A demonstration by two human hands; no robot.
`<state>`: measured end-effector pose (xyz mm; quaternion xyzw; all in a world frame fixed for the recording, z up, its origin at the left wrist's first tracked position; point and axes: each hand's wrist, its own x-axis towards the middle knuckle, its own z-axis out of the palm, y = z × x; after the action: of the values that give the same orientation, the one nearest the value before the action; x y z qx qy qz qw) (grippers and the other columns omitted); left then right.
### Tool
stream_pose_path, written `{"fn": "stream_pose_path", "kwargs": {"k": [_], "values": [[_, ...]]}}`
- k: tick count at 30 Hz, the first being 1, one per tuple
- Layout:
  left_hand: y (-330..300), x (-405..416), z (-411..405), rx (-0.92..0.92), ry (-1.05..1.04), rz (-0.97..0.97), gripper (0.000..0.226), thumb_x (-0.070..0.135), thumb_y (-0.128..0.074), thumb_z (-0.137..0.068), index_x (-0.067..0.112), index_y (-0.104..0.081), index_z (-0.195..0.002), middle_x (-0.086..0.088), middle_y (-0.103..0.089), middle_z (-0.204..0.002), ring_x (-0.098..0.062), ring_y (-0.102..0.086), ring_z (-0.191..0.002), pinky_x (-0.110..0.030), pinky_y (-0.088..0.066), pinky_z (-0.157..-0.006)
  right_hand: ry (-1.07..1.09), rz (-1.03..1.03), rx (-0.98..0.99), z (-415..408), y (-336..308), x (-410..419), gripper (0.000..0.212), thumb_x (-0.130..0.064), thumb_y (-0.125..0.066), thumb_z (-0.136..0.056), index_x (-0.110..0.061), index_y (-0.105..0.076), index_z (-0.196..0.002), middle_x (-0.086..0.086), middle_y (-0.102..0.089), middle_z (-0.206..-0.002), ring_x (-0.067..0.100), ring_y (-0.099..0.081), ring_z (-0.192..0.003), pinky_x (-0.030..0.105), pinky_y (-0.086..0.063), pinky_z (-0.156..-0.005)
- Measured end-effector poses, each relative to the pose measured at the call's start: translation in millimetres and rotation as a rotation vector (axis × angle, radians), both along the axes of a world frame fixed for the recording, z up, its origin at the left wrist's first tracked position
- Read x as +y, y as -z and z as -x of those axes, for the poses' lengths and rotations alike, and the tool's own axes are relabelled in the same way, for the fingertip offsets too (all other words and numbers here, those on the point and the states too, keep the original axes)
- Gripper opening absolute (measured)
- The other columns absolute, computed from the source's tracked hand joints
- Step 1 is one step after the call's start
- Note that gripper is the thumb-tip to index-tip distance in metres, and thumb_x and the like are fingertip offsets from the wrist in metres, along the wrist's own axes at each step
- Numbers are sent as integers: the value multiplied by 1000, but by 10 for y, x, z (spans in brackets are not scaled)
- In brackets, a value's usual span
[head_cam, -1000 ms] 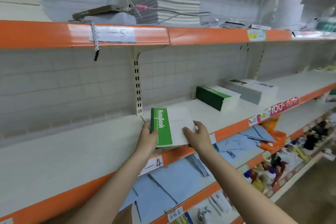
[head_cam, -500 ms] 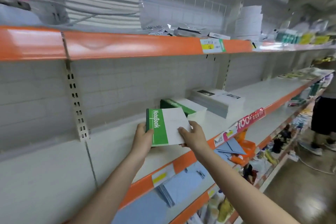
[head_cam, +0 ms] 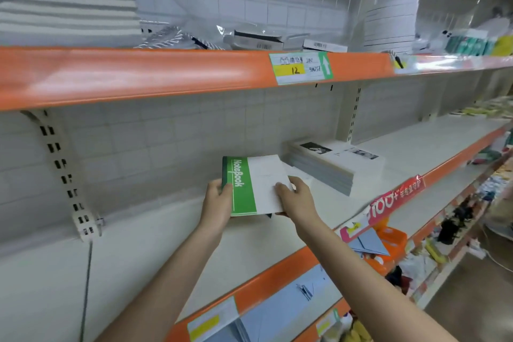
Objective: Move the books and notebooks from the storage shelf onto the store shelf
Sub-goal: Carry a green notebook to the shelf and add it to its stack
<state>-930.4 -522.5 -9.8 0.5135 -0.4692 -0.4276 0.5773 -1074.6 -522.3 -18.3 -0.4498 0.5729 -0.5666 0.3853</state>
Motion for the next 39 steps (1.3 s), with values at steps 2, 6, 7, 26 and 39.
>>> {"fn": "stream_pose_path", "kwargs": {"k": [2, 6, 7, 26, 39], "values": [[0, -106, 98, -12, -36, -10, 24, 14, -42, -99, 6, -48, -120, -4, -57, -102, -12, -55, -79, -18, -42, -57, -13, 5, -4, 86, -16, -136, 23, -17, -50, -93, -16, -54, -116, 8, -63, -112, 27, -62, -100, 49, -55, -84], [-29, -318, 351, 6, -111, -5, 17, 11, -40, -99, 10, -48, -114, -2, -57, -93, -8, -53, -72, -7, -41, -47, -86, 23, -25, 318, -45, -440, 23, -15, -49, -94, -15, -56, -116, 3, -64, -106, 23, -62, -99, 48, -52, -91], [-46, -366, 419, 13, -130, -5, 15, 10, -39, -100, 11, -47, -112, 1, -55, -87, -5, -51, -70, -4, -39, -44, -104, 22, -28, 382, -52, -515, 19, -15, -49, -94, -17, -57, -111, 0, -64, -102, 23, -62, -98, 47, -52, -92], [297, -1076, 1285, -71, -429, -131, 37, 32, -29, -101, 10, -51, -123, -12, -58, -122, -29, -54, -114, -46, -40, -105, -431, 2, 217, 1152, 62, -1583, 18, -19, -49, -93, -10, -62, -101, 10, -63, -105, 26, -60, -94, 26, -42, -68], [473, -1192, 1373, -263, -486, -183, 41, 6, -28, -98, 16, -47, -133, -6, -58, -112, -25, -54, -98, -33, -44, -88, -574, 7, 391, 1292, 383, -1824, 37, -17, -42, -99, -10, -47, -135, 7, -51, -133, 22, -46, -124, 20, -32, -90]]}}
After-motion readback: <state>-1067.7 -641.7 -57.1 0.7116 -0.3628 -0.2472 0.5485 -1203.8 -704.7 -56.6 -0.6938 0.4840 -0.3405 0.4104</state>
